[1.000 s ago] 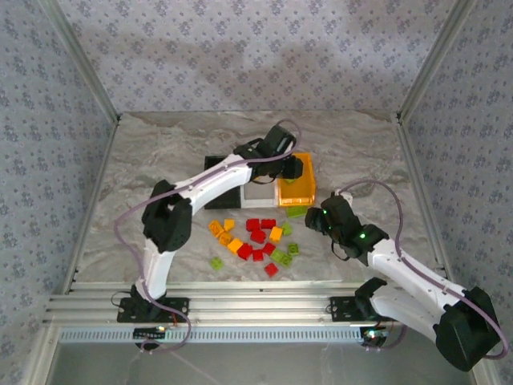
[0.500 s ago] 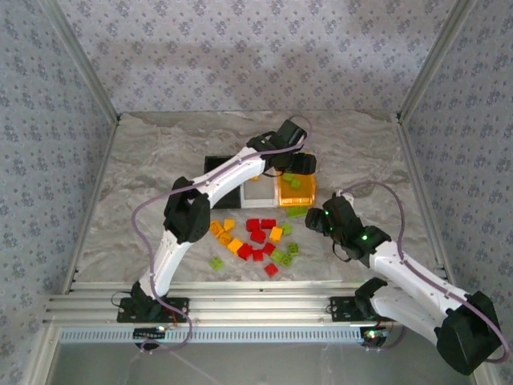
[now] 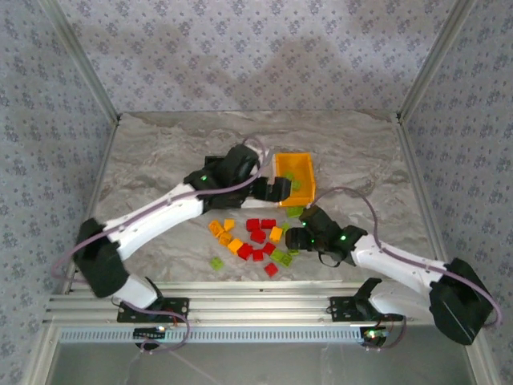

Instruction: Sort the legos into containers by color

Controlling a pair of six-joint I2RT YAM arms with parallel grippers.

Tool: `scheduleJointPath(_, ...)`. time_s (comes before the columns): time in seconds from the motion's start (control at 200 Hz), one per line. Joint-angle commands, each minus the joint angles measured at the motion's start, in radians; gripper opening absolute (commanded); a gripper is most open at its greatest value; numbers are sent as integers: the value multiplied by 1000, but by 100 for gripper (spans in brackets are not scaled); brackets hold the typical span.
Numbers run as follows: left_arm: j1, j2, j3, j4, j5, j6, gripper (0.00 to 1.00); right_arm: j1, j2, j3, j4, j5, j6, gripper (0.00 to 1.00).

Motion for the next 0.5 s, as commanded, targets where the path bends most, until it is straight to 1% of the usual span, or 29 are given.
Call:
scheduleJointPath(0.0, 2, -90, -148, 12, -71, -35, 99, 36, 66, 35, -14, 54, 0, 78)
scheduleJointPath(0.18, 3, -240, -292, -49, -158, -52, 99, 56, 149, 52, -1, 91, 22, 72)
scheduleJointPath(0.275, 4, -289, -334, -59, -181, -66, 99, 55, 170, 64, -42, 124, 47, 66)
scheduleJointPath(0.415, 4, -323, -364, -76, -201, -77, 99, 32, 148, 60, -143, 191, 98, 56)
scheduleJointPath(0.495, 4, -333, -376, -79, -207, -81, 99, 15, 112, 55, -180, 222, 110, 54)
